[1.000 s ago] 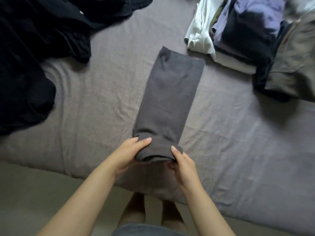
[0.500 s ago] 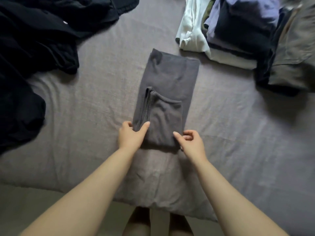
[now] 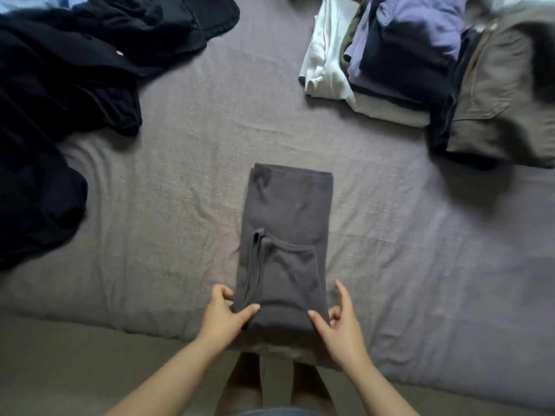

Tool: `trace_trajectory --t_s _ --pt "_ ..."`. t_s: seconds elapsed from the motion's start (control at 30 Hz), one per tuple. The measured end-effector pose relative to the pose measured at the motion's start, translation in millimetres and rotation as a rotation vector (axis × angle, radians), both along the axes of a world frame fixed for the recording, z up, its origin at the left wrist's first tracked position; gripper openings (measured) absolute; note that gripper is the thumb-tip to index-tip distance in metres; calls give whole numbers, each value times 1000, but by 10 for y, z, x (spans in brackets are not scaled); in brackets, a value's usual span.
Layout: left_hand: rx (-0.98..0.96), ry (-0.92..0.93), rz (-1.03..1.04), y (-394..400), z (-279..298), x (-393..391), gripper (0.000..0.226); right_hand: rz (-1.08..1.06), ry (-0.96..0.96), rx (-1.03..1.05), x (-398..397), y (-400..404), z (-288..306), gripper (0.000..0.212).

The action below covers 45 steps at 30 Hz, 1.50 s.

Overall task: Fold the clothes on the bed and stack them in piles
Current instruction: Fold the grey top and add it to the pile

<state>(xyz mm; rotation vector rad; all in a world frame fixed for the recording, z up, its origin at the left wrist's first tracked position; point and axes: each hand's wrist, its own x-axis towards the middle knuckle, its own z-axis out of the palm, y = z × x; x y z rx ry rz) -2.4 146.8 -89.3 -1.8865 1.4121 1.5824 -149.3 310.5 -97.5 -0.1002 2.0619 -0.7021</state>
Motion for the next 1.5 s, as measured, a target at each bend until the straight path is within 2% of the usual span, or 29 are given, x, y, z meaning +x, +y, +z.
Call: trace_trajectory --t_s 0.03,0.13,0.2,0.23,0.27,0.33,0.4,0.43,0.57,0.63,0.73,0.77,0.87,0.93,1.07,1.17,1.23,1.33,1.43,1.5 --pt "3 25 32 63 57 71 52 142 69 -58 40 67 108 70" --pt "-75 91 12 50 174 146 54 629 230 -194 64 159 239 58" --pt "-131 135 -111 -67 253 102 57 774 221 -141 -2 111 258 60" --pt "-129 167 -153 -143 301 45 57 805 283 -135 -44 82 250 61" --pt "-121 209 -170 -227 354 -25 53 799 360 -157 -102 50 238 60" --pt "-97 287 -144 -432 462 -218 35 670 482 -219 -263 -79 275 46" --pt "-73 313 -97 -676 527 -429 10 502 467 -269 -494 -291 315 27" --pt "-39 323 -48 -805 541 -546 8 394 406 -316 -631 -443 356 20" --pt "92 393 297 -1269 465 -947 33 -26 173 -416 -1116 -1128 393 11" --pt "20 452 361 -1346 326 -1067 32 -265 95 -341 -1272 -1342 124 24" --pt "-250 318 152 -1238 16 -1088 28 -470 -35 -210 -1235 -1402 -250 53" --pt "-279 260 75 -1174 -104 -1062 39 -476 -33 -190 -1176 -1361 -321 55" --pt "-197 104 6 -993 -277 -1052 79 -380 3 -159 -1041 -1268 -340 34" --pt "-192 64 21 -963 -302 -1142 84 -331 -41 -187 -1028 -1269 -347 34" --pt "-118 127 153 -1071 -340 -1383 78 -235 -18 -248 -1031 -1422 -323 55" --pt "-67 184 30 -1151 -216 -1550 63 -160 19 -321 -1088 -1470 -174 73" --pt "-135 242 -76 -1143 -85 -1681 49 -138 38 -390 -1204 -1450 -50 78" --pt "-242 375 -128 -1168 186 -1994 25 -114 168 -483 -1564 -1449 215 63" --pt "-278 565 -65 -1289 460 -2500 17 -50 343 -543 -2155 -1508 527 41" --pt "-330 682 -25 -1407 681 -2930 13 7 465 -595 -2648 -1612 765 37"
